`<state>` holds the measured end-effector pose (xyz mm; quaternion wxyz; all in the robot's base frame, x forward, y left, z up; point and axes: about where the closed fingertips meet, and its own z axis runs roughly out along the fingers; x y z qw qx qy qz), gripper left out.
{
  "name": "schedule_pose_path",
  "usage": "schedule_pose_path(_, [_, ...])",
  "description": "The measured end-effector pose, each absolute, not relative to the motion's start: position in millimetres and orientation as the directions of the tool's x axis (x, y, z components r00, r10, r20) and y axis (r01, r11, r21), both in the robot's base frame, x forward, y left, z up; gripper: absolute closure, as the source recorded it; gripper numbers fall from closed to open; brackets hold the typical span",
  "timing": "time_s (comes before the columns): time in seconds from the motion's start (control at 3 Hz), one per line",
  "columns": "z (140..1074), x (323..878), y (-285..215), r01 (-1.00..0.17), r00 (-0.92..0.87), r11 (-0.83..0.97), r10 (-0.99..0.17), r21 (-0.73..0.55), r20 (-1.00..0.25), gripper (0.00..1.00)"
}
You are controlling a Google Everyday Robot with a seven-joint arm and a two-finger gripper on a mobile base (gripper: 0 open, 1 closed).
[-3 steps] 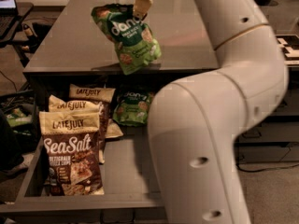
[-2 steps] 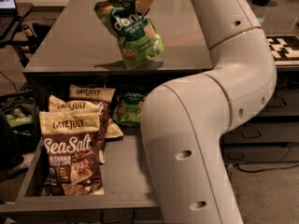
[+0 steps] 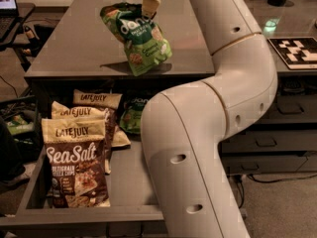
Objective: Pick green rice chip bag from top drawer and place on counter
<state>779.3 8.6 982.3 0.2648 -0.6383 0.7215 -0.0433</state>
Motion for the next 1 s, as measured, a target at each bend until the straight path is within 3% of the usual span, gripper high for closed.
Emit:
schedule_pose_path(0.33, [968, 785, 17, -0.907, -0.038, 0.170, -0.945, -0.386, -0.325, 1.00])
schedule_pose_path(1.0, [966, 796, 24, -0.894, -0.028, 0.177, -0.939, -0.411, -0.343, 0.59])
